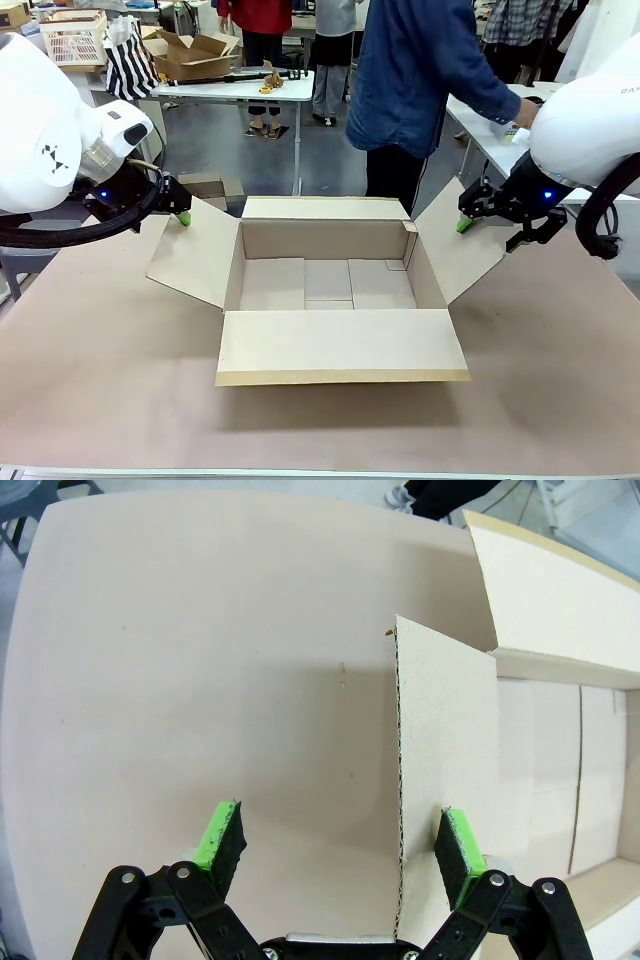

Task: Pack the gift set into the box.
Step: Lift both hands away from the flaps of the Package Box.

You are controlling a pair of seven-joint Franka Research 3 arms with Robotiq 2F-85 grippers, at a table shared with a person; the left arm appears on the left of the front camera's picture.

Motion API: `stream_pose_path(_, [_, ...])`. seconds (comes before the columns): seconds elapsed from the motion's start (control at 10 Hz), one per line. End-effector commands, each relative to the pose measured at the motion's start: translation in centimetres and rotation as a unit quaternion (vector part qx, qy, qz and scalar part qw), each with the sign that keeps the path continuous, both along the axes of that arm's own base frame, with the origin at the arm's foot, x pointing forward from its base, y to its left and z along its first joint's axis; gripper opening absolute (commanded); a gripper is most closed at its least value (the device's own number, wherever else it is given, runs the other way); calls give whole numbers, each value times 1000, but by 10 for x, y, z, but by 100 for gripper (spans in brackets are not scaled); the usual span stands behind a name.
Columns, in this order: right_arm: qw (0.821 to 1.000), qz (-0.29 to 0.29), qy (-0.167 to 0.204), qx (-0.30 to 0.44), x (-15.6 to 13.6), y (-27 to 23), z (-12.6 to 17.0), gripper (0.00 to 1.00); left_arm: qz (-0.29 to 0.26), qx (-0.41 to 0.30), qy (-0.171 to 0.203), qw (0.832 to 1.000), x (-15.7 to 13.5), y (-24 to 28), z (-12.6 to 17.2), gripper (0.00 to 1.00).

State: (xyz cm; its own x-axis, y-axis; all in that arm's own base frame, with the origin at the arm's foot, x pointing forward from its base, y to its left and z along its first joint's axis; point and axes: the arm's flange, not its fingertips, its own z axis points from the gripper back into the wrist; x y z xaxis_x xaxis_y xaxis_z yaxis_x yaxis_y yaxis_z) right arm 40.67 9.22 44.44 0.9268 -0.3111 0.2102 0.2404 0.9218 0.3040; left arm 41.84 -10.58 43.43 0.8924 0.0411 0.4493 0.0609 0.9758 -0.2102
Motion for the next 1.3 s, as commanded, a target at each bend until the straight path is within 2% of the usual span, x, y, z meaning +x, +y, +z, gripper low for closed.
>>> stream_pose_path(0.0, [1000,-11,1,-8,1,2,4,100,6,4,3,1000,-1,0,2,100])
stream_pose_path(1.2, [1000,-11,1,-8,1,2,4,100,6,4,3,1000,-1,0,2,100])
